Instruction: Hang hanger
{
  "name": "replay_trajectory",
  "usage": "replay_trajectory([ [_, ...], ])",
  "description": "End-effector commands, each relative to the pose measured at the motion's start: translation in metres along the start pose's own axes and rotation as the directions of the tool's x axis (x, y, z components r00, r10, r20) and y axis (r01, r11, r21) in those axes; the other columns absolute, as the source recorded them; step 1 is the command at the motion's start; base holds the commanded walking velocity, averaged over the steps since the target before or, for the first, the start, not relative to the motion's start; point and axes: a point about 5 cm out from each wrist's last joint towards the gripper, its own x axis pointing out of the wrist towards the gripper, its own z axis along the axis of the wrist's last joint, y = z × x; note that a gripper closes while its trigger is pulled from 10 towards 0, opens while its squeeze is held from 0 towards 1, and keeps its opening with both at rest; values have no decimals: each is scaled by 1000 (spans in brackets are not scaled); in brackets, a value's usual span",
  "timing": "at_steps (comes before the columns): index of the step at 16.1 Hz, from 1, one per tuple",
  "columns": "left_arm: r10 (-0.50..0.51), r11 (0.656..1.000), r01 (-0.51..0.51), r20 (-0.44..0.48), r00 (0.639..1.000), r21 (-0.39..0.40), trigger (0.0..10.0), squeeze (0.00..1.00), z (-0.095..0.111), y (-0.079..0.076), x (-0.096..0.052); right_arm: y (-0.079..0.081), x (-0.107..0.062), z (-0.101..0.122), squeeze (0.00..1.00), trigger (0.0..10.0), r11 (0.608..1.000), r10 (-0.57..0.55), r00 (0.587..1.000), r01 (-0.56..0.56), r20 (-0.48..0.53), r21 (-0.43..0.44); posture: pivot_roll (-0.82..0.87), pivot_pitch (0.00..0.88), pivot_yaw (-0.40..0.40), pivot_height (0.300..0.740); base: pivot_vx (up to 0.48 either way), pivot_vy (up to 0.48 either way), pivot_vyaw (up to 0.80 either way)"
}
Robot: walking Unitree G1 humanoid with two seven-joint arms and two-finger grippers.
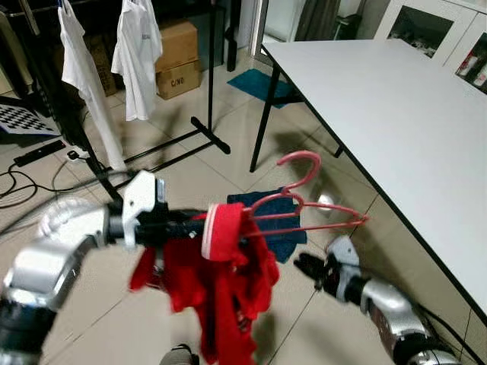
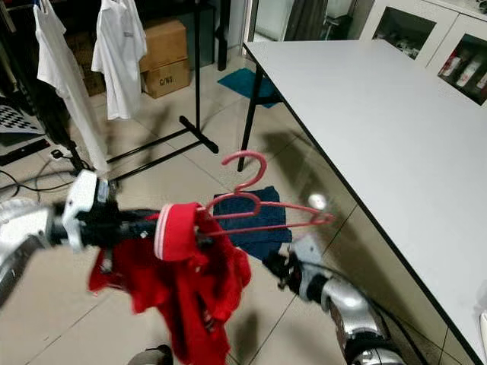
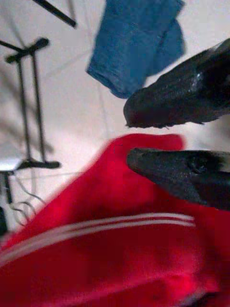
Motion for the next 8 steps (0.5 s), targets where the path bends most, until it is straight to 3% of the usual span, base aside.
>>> replay_trajectory([
  [1,-9,997,9,-8,1000,76,10000,0,10,6,-2,-1,-8,-11,0,10000,1000,9,998,-10,-58,-5,185,117,-66,740,0,0,0],
  [2,-11,996,13,-12,1000,90,10000,0,12,8,-3,1,-9,-14,161,10000,1000,19,997,-20,-69,0,186,120,-62,740,0,0,0],
  [3,-30,992,31,-16,999,124,10000,0,20,12,-5,7,-9,-22,1000,10000,999,37,994,-37,-102,-2,188,122,-57,740,0,0,0],
  [6,-107,976,110,-30,994,190,10000,0,34,15,-1,17,-1,-24,1000,10000,999,53,995,-52,-80,13,188,122,-48,740,0,0,0],
  [7,-132,970,138,-42,990,202,10000,0,35,14,1,20,2,-22,608,10000,998,62,996,-61,-70,11,188,121,-45,740,0,0,0],
  [8,-159,963,166,-48,986,211,10000,0,34,13,6,22,6,-20,0,10000,998,67,996,-67,-61,4,187,120,-44,740,0,0,0],
])
